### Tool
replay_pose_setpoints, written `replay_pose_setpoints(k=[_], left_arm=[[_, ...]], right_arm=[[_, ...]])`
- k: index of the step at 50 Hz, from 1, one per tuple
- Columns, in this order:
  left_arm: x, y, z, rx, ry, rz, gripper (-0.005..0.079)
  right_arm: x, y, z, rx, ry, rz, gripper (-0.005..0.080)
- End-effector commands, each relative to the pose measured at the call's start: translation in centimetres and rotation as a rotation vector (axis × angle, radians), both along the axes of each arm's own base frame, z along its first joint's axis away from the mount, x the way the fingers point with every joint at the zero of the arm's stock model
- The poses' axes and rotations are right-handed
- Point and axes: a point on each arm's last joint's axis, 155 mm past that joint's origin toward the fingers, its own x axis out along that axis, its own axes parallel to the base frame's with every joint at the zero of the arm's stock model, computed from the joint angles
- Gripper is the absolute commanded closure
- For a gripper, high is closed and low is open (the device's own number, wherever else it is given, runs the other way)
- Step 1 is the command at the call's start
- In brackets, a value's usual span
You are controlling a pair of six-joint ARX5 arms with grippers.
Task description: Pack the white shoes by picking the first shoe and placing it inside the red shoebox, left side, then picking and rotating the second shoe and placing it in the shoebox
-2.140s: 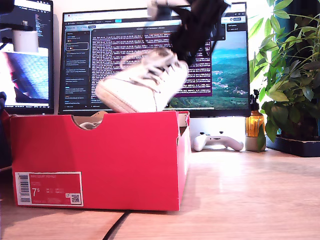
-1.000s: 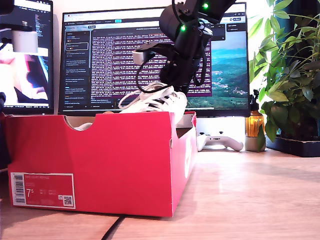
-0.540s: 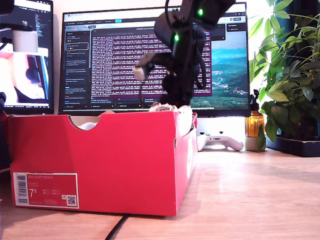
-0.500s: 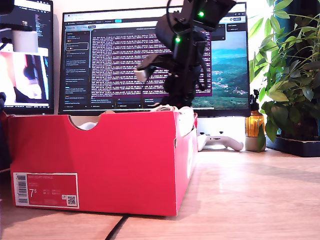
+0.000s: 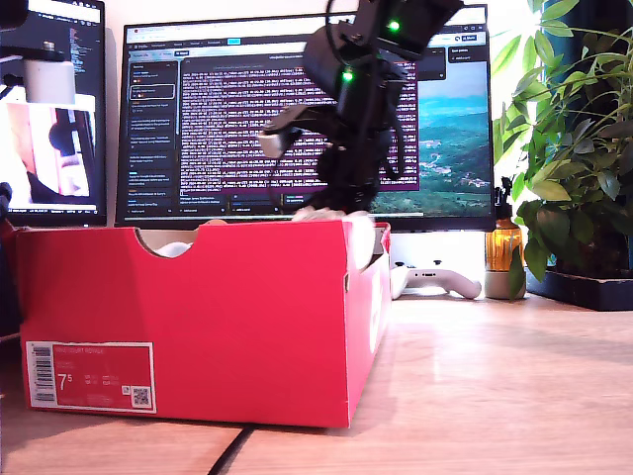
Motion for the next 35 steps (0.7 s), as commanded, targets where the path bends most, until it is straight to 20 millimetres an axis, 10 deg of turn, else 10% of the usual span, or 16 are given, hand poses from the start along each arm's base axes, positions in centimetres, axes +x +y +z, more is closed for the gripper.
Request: replay_pose_setpoints(k=[1, 19, 26, 35], left_arm=[[0.2, -0.2, 0.2, -0.010, -0.004, 0.004, 0.0762], [0.2, -0.3, 0.2, -0.011, -0.005, 0.004, 0.0762], [0.2, -0.3, 0.2, -0.011, -0.006, 0.004, 0.0762], [0.3, -0.4, 0.3, -0.019, -0.009, 0.000, 0.0762]], right_arm=[[-0.3, 0.4, -0.9, -0.023, 0.004, 0.001, 0.0500], [0.3, -1.0, 3.8, -0.089, -0.078, -0.100, 0.0507], [-0.5, -0.9, 7.2, -0.050, -0.072, -0.140, 0.0767], [-1.4, -0.8, 11.7, 0.160, -0.057, -0.343, 0.0752]])
